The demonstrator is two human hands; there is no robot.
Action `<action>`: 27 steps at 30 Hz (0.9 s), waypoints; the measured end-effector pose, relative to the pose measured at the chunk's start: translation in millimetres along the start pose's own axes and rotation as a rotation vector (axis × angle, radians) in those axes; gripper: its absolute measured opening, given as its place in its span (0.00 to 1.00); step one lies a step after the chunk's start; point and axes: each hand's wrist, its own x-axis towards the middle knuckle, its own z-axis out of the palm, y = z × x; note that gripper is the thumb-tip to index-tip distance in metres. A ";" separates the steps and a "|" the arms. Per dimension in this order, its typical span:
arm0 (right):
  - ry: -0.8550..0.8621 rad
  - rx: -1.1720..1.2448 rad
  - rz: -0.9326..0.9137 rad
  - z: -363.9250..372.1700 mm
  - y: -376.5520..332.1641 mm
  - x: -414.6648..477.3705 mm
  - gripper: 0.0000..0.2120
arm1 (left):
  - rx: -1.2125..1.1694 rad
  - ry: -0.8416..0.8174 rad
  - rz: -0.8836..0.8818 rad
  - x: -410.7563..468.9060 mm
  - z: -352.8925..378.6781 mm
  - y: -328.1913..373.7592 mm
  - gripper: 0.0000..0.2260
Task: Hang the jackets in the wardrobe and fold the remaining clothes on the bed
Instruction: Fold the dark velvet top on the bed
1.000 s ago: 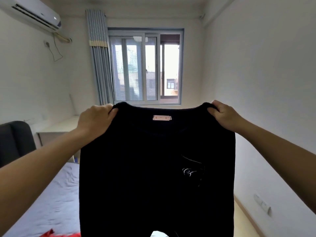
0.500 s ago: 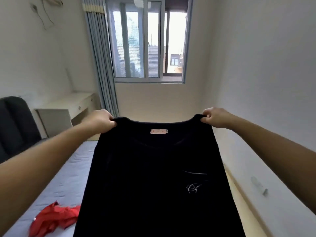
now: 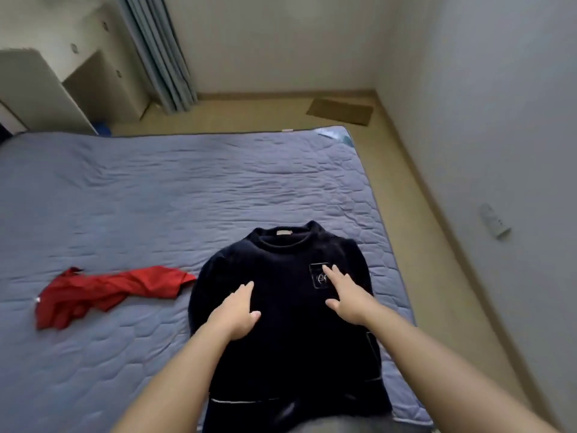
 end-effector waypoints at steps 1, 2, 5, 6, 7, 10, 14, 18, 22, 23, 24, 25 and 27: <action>-0.036 -0.002 0.023 28.4 18.4 3.0 0.36 | 0.025 -0.042 -0.018 4.9 31.2 -13.2 0.34; -0.071 0.002 0.049 54.5 36.1 5.3 0.36 | 0.043 -0.082 -0.041 7.9 60.1 -26.0 0.33; -0.143 0.037 0.109 125.5 84.6 11.9 0.36 | 0.077 -0.157 -0.098 17.5 136.7 -59.7 0.31; -0.164 0.034 0.125 147.9 99.1 13.1 0.36 | 0.091 -0.166 -0.110 19.9 159.0 -69.0 0.30; -0.191 0.026 0.141 171.2 113.1 12.7 0.36 | 0.117 -0.173 -0.115 21.1 180.6 -77.5 0.29; -0.313 -0.113 0.194 236.8 153.0 2.9 0.38 | 0.261 -0.182 -0.080 18.4 243.7 -100.2 0.23; -0.331 -0.474 0.219 300.2 200.5 -10.8 0.41 | 0.509 -0.206 -0.033 17.3 315.7 -132.6 0.29; -0.127 -0.756 0.145 323.4 230.0 5.7 0.41 | 0.730 -0.109 0.008 33.2 350.6 -156.4 0.36; 0.064 -0.791 -0.014 329.7 241.0 34.9 0.33 | 0.694 0.097 0.191 58.6 352.5 -165.6 0.29; 0.016 -0.800 0.005 329.9 242.5 39.1 0.33 | 0.689 0.124 0.232 62.9 350.4 -168.5 0.27; -0.025 -0.802 0.016 329.3 247.0 42.1 0.34 | 0.679 0.152 0.278 65.2 347.7 -172.0 0.26; -0.074 -0.784 0.009 326.5 251.8 44.2 0.35 | 0.674 0.170 0.326 66.0 342.4 -175.6 0.26; -0.090 -0.731 -0.006 309.7 258.6 44.7 0.37 | 0.680 0.181 0.385 64.7 327.5 -181.7 0.27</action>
